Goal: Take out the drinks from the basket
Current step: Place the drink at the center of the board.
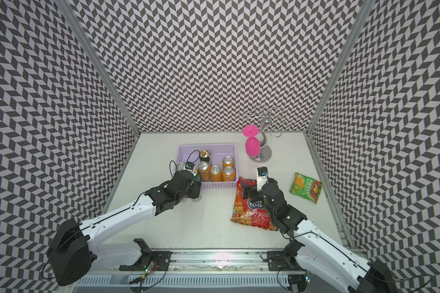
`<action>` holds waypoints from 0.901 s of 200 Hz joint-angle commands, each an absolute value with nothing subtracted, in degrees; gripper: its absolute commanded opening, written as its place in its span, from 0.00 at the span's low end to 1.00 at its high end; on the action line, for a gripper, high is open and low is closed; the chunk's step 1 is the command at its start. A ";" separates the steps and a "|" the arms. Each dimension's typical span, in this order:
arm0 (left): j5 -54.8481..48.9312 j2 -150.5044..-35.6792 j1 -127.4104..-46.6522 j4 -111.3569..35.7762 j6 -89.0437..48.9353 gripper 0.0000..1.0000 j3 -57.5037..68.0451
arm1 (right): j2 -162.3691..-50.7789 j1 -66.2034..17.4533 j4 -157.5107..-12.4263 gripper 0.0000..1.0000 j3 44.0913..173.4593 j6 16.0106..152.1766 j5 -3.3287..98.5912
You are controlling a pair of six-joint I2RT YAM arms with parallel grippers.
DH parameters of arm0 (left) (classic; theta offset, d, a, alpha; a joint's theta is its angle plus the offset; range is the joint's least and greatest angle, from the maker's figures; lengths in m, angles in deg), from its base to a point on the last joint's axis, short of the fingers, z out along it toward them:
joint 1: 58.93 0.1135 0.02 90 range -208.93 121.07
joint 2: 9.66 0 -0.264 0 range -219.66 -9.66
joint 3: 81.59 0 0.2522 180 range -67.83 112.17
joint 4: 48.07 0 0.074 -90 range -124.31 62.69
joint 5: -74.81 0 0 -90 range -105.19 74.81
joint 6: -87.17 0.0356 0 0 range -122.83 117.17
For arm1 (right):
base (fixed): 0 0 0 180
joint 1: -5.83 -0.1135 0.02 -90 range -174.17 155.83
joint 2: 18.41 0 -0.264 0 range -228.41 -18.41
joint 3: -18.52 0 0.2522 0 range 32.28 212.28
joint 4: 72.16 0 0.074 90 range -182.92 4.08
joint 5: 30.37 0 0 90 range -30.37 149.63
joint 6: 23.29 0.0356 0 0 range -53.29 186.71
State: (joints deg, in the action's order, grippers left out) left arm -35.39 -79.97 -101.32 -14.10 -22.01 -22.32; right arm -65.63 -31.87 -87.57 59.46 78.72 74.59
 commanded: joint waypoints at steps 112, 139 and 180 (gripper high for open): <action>-32.97 -74.41 -99.77 -11.22 -18.25 0.87 -13.54 | -68.38 -31.70 -91.48 1.00 68.94 72.52 71.38; -30.82 -74.00 -97.49 -11.32 -16.69 0.92 -12.52 | -70.20 -31.70 -91.64 1.00 70.76 71.79 69.67; -25.72 -77.97 -92.47 -11.41 -14.38 0.99 -8.30 | -72.21 -31.70 -91.15 1.00 71.83 71.80 68.21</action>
State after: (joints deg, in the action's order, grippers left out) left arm -28.92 -75.66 -94.42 -11.74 -16.70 -12.28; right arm -71.66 -31.87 -92.36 70.55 72.29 70.02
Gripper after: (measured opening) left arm 0.989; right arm 0.995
